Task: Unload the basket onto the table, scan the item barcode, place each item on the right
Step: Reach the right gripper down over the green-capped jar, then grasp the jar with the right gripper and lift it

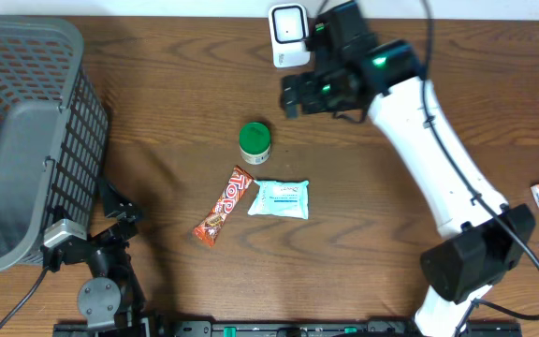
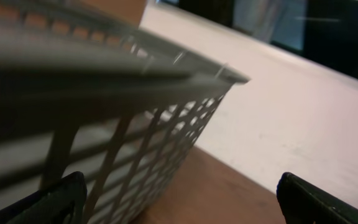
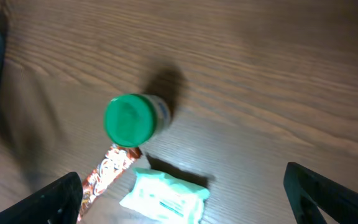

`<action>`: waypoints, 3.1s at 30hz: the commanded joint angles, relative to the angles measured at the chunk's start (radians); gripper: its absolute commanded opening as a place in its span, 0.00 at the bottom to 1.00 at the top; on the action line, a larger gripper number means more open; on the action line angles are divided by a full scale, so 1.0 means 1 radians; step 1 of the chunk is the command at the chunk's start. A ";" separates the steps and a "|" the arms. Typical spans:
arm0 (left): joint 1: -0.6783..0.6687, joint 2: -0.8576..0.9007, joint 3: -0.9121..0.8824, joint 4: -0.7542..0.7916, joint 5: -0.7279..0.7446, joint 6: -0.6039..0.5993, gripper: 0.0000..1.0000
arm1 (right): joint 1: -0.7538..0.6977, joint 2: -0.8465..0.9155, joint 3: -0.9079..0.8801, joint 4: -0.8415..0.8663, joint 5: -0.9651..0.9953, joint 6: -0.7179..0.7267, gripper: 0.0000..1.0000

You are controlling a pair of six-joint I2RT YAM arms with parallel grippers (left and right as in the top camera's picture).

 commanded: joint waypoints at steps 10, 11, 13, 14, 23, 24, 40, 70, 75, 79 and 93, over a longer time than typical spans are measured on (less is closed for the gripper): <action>0.002 -0.009 -0.032 -0.124 -0.055 -0.058 0.98 | 0.134 0.123 -0.005 0.038 0.141 0.123 0.99; 0.002 -0.009 -0.032 -0.132 -0.060 -0.058 0.98 | 0.138 0.148 -0.005 0.038 0.126 0.123 0.99; 0.002 -0.009 -0.032 -0.147 -0.061 -0.058 0.98 | 0.147 0.183 -0.005 0.043 0.100 0.122 0.99; 0.002 -0.009 -0.032 -0.159 -0.061 -0.058 0.98 | 0.156 0.204 -0.005 0.049 0.085 0.123 0.99; 0.002 -0.008 -0.032 -0.254 -0.010 -0.029 0.98 | 0.192 0.276 -0.005 0.105 0.074 0.144 0.99; 0.002 -0.007 -0.032 -0.254 0.025 0.001 0.98 | 0.194 0.276 -0.005 0.108 0.071 0.145 0.99; 0.002 0.129 -0.032 -0.261 0.274 0.111 0.98 | 0.200 0.319 -0.005 0.203 0.072 0.144 0.99; 0.002 0.169 -0.032 -0.272 0.267 0.111 0.98 | 0.234 0.456 -0.005 0.236 0.121 0.324 0.85; 0.002 0.169 -0.032 -0.272 0.267 0.111 0.98 | 0.233 0.481 -0.005 0.217 0.121 0.346 0.76; 0.003 0.166 -0.032 -0.272 0.267 0.111 0.98 | 0.233 0.481 -0.005 0.187 0.125 0.346 0.70; 0.001 0.006 -0.032 -0.272 0.267 0.111 0.98 | 0.180 0.467 -0.005 0.029 0.100 0.352 0.48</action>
